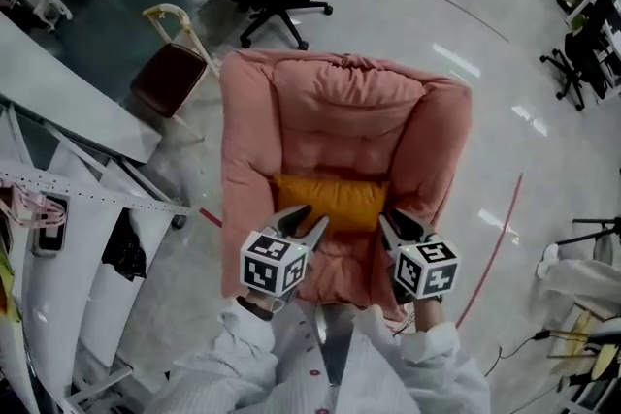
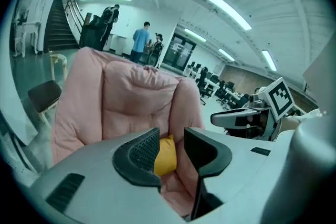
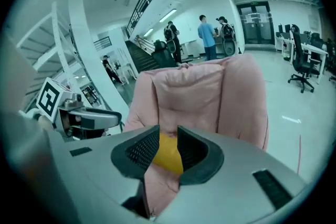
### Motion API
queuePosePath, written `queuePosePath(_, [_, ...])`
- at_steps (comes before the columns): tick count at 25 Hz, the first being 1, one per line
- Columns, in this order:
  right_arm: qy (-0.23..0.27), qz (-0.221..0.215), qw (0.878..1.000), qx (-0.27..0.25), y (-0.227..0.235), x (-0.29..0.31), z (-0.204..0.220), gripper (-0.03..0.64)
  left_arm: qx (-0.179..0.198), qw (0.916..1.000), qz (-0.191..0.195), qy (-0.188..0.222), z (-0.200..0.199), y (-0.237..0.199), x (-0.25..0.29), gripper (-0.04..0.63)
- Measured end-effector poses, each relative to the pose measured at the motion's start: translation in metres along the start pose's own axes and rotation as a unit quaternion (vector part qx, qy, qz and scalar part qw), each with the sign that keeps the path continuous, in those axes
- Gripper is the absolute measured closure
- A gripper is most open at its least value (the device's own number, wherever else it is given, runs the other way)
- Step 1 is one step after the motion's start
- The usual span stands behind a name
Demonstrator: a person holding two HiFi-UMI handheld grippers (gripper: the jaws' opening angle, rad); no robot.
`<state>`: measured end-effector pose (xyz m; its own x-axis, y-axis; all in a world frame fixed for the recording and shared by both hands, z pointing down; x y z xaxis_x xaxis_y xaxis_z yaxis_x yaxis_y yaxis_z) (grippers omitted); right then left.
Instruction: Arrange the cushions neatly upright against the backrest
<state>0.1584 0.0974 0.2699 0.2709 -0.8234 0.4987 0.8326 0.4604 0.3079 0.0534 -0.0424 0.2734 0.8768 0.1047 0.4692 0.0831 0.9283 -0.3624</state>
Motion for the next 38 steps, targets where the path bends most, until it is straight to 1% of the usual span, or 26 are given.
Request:
queuePosePath(3, [0.044,-0.030,0.999,0.001,-0.025,-0.022,-0.043,0.546,0.006,0.9983,0.039,0.043,-0.041,0.025,-0.013,0.442])
queuePosePath(5, [0.076,-0.036,0.996,-0.024,-0.042,-0.039,-0.070,0.546,0.002,0.9958,0.060,0.069,-0.065,0.040,-0.024,0.453])
queuePosePath(8, [0.130,-0.046,0.988,-0.061,-0.066,-0.064,-0.108,0.546,-0.005,0.9900,0.086,0.112,-0.095,0.058,-0.041,0.467])
queuePosePath(11, [0.182,-0.060,0.978,-0.081,-0.084,-0.088,-0.138,0.548,0.001,0.9816,0.107,0.158,-0.124,0.077,-0.056,0.502])
queuePosePath(13, [0.205,-0.071,0.972,-0.092,-0.092,-0.102,-0.152,0.572,0.013,0.9758,0.120,0.183,-0.139,0.090,-0.064,0.525])
queuePosePath(15, [0.219,-0.080,0.967,-0.102,-0.102,-0.113,-0.160,0.584,0.027,0.9713,0.128,0.198,-0.147,0.102,-0.073,0.548])
queuePosePath(18, [0.238,-0.082,0.959,-0.133,-0.115,-0.124,-0.169,0.600,0.050,0.9647,0.136,0.220,-0.160,0.115,-0.088,0.583])
queuePosePath(21, [0.247,-0.088,0.953,-0.152,-0.120,-0.131,-0.179,0.603,0.083,0.9605,0.129,0.232,-0.175,0.124,-0.096,0.584])
queuePosePath(23, [0.249,-0.091,0.951,-0.159,-0.122,-0.132,-0.182,0.603,0.094,0.9580,0.129,0.238,-0.181,0.127,-0.100,0.586])
queuePosePath(26, [0.244,-0.098,0.952,-0.159,-0.125,-0.130,-0.179,0.603,0.090,0.9571,0.138,0.238,-0.181,0.129,-0.104,0.586])
queuePosePath(30, [0.245,-0.112,0.951,-0.153,-0.128,-0.131,-0.184,0.603,0.095,0.9564,0.139,0.239,-0.184,0.130,-0.104,0.586])
queuePosePath(38, [0.246,-0.112,0.950,-0.158,-0.128,-0.129,-0.189,0.603,0.097,0.9562,0.144,0.236,-0.183,0.127,-0.102,0.585])
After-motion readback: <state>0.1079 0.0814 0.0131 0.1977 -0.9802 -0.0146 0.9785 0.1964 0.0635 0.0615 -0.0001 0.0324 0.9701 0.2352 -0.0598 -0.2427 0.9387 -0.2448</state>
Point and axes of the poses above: the fingertips, and each gripper's own axes: x forward along the fingers, y to its right, z out of its underside, the point moved 4 cm from there along -x, backward along the fingers, and after that the axes turned 8 degrees about y, right-handed, at the moved point
